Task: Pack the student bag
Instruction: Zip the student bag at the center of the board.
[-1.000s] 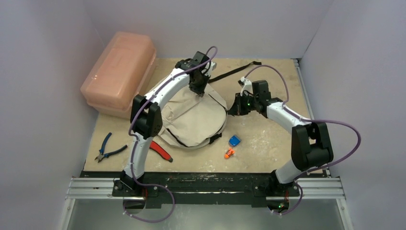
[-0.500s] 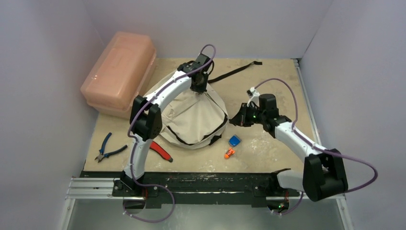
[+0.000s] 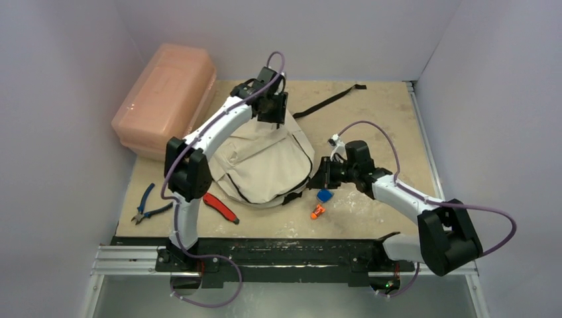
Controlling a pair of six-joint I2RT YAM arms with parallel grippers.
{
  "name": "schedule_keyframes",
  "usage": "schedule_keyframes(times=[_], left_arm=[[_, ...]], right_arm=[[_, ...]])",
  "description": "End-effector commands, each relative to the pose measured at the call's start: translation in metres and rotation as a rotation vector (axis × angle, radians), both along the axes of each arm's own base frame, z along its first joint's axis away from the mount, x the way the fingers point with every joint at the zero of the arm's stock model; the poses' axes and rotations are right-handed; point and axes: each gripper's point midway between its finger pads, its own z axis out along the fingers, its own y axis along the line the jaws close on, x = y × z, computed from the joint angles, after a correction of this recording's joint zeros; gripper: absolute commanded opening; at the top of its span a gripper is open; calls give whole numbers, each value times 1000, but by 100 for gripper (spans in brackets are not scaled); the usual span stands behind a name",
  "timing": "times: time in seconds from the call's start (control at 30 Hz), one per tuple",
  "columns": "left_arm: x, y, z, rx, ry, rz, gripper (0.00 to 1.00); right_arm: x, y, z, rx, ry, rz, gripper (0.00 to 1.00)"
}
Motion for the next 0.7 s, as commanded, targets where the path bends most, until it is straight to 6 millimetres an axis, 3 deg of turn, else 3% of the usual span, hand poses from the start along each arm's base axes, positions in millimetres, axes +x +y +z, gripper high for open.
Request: schedule_keyframes(times=[0.0, 0.1, 0.23, 0.3, 0.5, 0.67], left_arm=[[-23, 1, 103, -225, -152, -57, 51], [-59, 7, 115, -279, -130, -106, 62], [-109, 13, 118, -383, -83, -136, 66], [-131, 14, 111, -437, -47, -139, 65], [-190, -5, 89, -561, 27, -152, 63], [-218, -37, 72, -562, 8, -174, 62]], right_arm=[[-12, 6, 9, -12, 8, 115, 29], [-1, -4, 12, -28, -1, 66, 45], [22, -25, 28, 20, -29, -42, 56], [32, -26, 34, 26, -54, -55, 61], [65, -11, 37, 81, -45, -57, 61], [78, -4, 21, 108, 14, -57, 53]])
